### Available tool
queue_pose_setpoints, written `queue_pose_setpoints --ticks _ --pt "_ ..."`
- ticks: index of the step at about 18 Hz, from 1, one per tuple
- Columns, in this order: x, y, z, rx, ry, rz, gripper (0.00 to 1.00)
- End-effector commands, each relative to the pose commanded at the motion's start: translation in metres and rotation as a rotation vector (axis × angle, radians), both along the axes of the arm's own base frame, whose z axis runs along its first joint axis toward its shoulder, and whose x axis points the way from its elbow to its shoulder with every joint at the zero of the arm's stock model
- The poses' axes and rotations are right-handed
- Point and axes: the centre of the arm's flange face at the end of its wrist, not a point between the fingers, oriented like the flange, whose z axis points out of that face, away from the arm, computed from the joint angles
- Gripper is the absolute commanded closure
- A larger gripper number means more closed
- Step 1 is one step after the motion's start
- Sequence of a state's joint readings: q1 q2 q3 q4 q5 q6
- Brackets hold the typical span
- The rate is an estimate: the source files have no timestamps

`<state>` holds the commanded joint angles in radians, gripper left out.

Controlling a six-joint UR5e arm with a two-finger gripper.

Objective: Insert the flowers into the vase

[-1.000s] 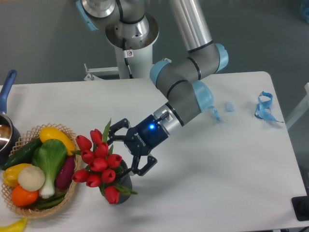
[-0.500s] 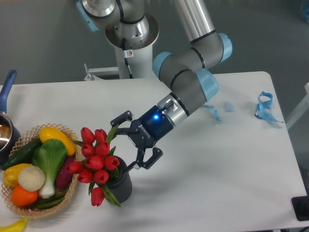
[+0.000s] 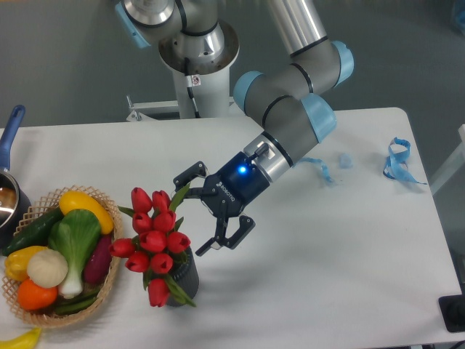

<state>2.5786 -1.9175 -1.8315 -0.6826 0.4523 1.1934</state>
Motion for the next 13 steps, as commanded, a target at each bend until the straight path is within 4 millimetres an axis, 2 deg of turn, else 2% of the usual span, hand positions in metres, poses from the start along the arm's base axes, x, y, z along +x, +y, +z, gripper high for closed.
queue_pose_setpoints --ticks 2,8,11,13 --pt "0.003 -0.002 -0.006 -0.036 0.002 0.009 0.0" --pt "0.004 -0.007 -0.002 -0.111 0.006 0.06 0.0" --pt "0.001 -0.011 0.005 -0.105 0.014 0.071 0.0" --pt "-0.003 -0.019 0.016 -0.096 0.035 0.087 0.0"
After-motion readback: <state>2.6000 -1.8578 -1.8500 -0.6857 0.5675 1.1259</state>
